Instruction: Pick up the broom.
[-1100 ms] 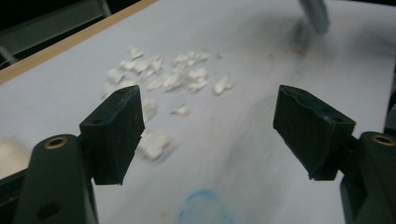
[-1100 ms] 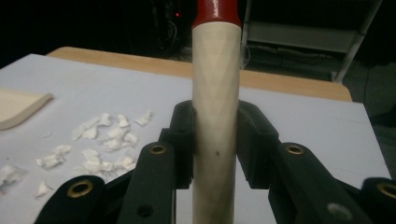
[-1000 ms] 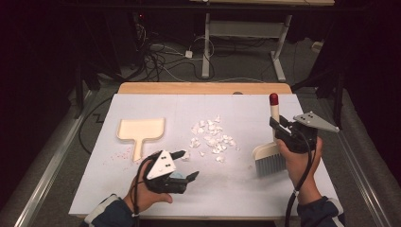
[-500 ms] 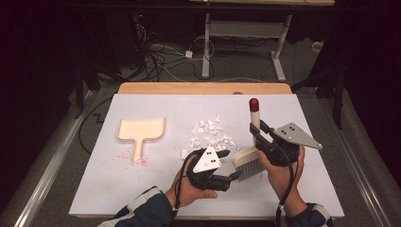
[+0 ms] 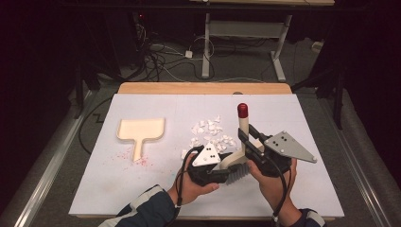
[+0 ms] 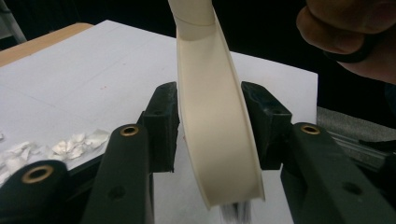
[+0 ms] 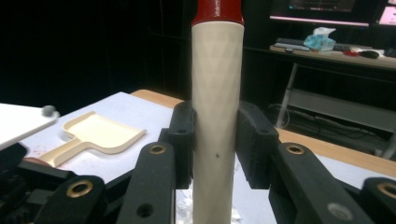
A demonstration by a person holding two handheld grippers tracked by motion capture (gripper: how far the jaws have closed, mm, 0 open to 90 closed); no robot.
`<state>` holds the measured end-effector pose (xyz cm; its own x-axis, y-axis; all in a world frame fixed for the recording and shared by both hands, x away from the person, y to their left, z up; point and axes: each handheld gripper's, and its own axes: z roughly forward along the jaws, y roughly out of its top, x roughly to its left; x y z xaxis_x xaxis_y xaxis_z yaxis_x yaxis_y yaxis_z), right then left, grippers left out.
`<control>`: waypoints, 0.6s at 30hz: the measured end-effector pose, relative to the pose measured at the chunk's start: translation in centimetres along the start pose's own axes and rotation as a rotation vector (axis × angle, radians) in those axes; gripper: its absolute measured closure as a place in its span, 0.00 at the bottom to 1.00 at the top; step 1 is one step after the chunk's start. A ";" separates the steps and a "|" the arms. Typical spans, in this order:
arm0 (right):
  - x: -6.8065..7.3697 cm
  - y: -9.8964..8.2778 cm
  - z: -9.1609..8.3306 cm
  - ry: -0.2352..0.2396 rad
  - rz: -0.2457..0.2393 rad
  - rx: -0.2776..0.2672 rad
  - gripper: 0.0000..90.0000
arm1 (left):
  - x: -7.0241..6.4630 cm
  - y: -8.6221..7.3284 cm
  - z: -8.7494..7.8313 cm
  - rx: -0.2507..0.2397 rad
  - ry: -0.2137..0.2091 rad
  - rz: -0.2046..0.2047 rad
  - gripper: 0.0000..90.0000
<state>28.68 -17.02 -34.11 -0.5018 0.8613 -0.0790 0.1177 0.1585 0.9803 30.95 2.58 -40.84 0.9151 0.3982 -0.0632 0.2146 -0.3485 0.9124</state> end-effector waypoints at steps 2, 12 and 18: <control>0.2 0.1 -0.1 0.003 -0.006 -0.003 0.78 | 0.1 0.0 -0.1 0.008 0.003 0.007 0.68; -0.3 0.6 -0.5 0.094 -0.017 -0.008 0.73 | 1.3 0.1 -1.4 0.038 -0.006 0.026 0.73; -1.5 1.2 -0.9 0.223 -0.091 0.032 0.60 | 1.7 0.1 -2.4 0.047 -0.029 0.038 0.74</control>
<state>28.81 -18.54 -32.66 -0.6877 0.7157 -0.1216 0.0886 0.2489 0.9645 31.71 5.27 -39.88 0.9323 0.3594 -0.0410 0.1947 -0.4030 0.8942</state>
